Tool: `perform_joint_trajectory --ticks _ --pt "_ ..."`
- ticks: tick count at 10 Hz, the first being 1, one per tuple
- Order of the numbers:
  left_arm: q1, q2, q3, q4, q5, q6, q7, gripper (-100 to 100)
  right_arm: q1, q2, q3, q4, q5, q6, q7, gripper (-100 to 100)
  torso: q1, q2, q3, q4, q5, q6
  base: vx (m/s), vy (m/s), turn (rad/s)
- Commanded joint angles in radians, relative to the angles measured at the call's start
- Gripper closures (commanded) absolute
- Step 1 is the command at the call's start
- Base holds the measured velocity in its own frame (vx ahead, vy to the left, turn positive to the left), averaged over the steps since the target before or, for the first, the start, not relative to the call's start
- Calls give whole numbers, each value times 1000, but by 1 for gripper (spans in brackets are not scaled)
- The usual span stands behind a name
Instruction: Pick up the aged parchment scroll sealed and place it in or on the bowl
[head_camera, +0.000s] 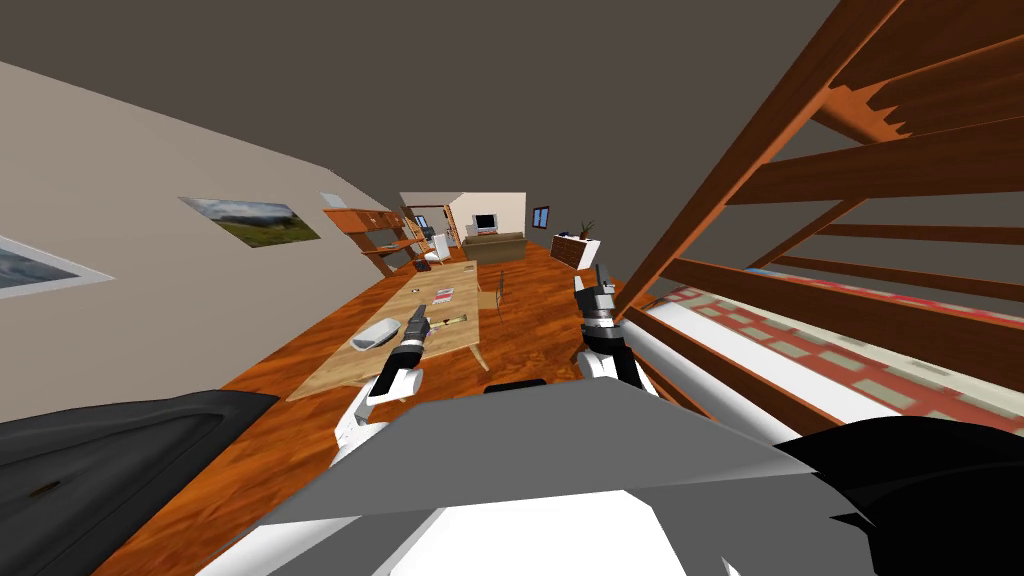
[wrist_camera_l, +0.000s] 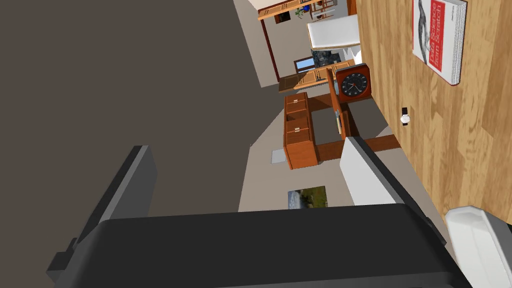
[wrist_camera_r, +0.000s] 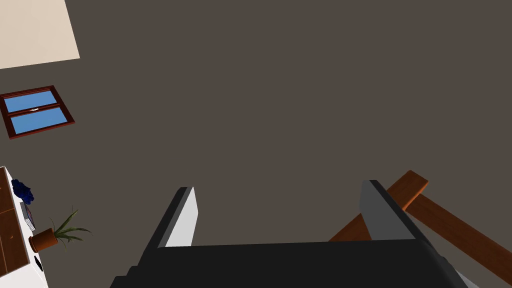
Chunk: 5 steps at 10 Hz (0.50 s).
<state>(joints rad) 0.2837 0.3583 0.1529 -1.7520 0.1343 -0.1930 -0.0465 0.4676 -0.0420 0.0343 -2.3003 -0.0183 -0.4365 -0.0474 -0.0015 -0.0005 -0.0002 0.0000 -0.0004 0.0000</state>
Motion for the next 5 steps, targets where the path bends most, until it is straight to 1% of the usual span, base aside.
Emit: perform_joint_trajectory --ticks 1,2,3,4,5 --pt "3 5 11 1 10 41 -3 -100 0 0 0 0 0 0 0 0 0 0 0 0 0 0 6 -29 -38" --pt "-14 21 31 47 30 75 -8 -100 0 0 0 0 0 0 0 0 0 0 0 0 0 0 9 -31 -83" --pt "-14 21 31 47 30 86 -8 -100 0 0 0 0 0 0 0 0 0 0 0 0 0 0 5 -28 -33" --pt "-29 37 51 92 50 117 -12 -100 0 0 0 0 0 0 0 0 0 0 0 0 0 0 13 -33 -97" --pt "-29 37 51 93 50 132 -12 -100 0 0 0 0 0 0 0 0 0 0 0 0 0 0 22 -25 -33"
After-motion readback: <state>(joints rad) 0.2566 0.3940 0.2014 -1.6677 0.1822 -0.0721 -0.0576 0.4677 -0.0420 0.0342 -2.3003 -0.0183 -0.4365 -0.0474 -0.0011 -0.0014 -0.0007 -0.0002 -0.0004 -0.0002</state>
